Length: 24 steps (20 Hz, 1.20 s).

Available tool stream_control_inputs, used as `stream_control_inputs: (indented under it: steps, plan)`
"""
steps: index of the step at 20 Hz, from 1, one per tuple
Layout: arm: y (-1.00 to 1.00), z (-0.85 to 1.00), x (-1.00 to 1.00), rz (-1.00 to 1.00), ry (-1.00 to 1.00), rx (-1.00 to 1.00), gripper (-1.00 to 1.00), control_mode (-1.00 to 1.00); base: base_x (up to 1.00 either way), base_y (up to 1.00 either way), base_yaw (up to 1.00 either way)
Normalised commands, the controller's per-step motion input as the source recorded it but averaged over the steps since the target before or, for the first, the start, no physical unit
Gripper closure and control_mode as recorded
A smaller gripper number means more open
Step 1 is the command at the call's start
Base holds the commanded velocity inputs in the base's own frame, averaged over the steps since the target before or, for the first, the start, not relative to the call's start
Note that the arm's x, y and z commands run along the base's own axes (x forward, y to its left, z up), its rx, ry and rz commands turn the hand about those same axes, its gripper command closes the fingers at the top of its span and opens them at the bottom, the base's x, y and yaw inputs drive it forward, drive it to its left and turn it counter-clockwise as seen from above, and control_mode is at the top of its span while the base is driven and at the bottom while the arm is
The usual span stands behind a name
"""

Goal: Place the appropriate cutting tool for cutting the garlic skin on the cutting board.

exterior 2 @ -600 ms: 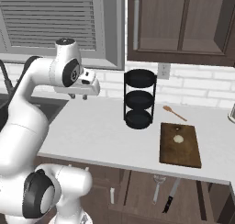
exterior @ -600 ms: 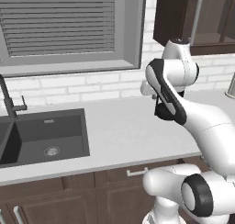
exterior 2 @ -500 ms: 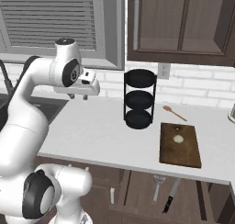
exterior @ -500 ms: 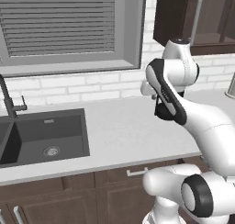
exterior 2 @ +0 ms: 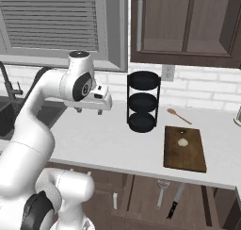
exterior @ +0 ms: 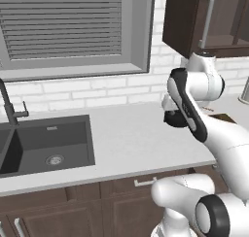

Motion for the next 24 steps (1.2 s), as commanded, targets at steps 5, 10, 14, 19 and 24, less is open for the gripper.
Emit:
stream_control_inputs:
  steps: [5,10,14,19,24]
  plan:
    - [-0.94,-0.46,-0.34,0.00,0.06,0.00,-1.00,-1.00,0.00,0.00,0.00]
    - [-1.00,-0.54,-0.12,0.00,0.13,0.00,-1.00,-1.00,0.00,0.00,0.00]
    - [-0.99,-0.58,-0.07,0.00,0.11,0.00,-1.00,-1.00,0.00,0.00,0.00]
    - [-0.60,-0.51,-0.01,0.00,0.06,-0.01,-1.00,-1.00,0.00,0.00,0.00]
    - [-0.27,-0.35,0.00,0.00,0.05,-0.01,-1.00,-1.00,0.00,0.00,0.00]
